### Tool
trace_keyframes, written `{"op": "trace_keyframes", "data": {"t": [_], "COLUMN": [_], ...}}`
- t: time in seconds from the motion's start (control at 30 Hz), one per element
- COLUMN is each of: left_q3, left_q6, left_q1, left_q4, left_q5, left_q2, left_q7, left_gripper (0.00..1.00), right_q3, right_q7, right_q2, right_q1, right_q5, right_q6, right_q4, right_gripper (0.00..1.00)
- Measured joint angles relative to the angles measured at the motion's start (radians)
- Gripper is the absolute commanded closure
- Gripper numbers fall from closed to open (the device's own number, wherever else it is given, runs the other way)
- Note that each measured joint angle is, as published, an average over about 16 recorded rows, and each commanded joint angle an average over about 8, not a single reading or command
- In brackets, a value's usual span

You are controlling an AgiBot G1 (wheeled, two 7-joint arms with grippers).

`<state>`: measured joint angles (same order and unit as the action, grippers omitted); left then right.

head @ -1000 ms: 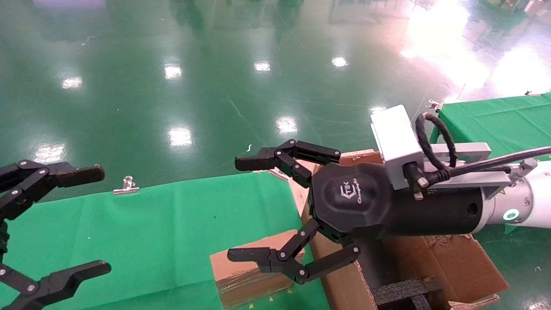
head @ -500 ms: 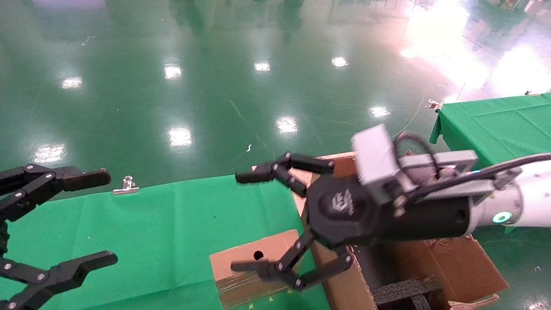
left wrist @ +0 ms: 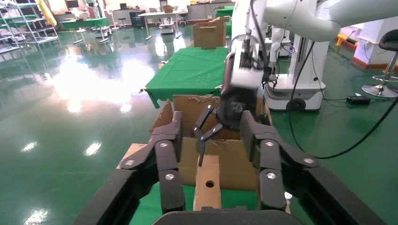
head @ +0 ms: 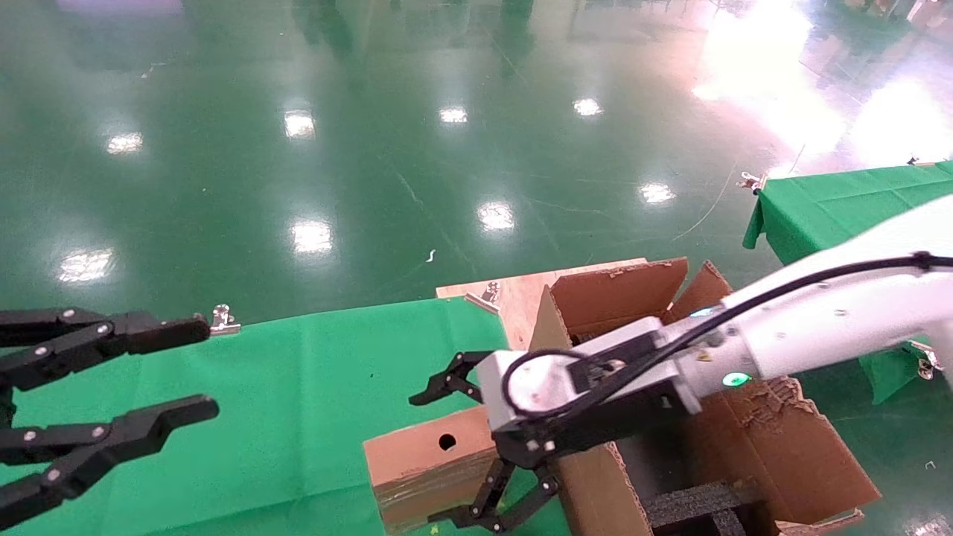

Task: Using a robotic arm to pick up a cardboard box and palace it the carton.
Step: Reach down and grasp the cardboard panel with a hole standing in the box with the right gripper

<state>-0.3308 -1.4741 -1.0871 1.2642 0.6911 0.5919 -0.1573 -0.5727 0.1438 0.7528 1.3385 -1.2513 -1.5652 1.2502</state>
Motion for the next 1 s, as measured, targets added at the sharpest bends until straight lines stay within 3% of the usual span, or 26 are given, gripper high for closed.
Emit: {"op": "trace_keyframes", "data": {"t": [0.7,0.77,0.8,0.97,1.0], "left_q3": [0.0,0.0,0.0,0.0,0.0], "left_q6": [0.0,0.0,0.0,0.0,0.0], "left_q1": [0.0,0.0,0.0,0.0,0.0], "left_q4": [0.0,0.0,0.0,0.0,0.0], "left_q5": [0.0,0.0,0.0,0.0,0.0], "left_q2": [0.0,0.0,0.0,0.0,0.0], "left_q7": [0.0,0.0,0.0,0.0,0.0], "left_gripper": [0.99,0.8,0.68,0.06,0.0], "right_q3": [-0.232,-0.242,-0.247,-0.262,-0.263], "right_q7": [-0.026,-0.033,-0.036,-0.051,-0.053], "right_q2": [0.16,0.168,0.172,0.184,0.186], "right_q1": [0.169,0.175,0.178,0.184,0.185], "right_q5": [-0.358,-0.376,-0.383,-0.406,-0.409], "right_q6": [0.019,0.022,0.023,0.03,0.031], "right_q4": [-0.019,-0.019,-0.02,-0.023,-0.024], "right_gripper": [0.0,0.03,0.11,0.74,0.86]}}
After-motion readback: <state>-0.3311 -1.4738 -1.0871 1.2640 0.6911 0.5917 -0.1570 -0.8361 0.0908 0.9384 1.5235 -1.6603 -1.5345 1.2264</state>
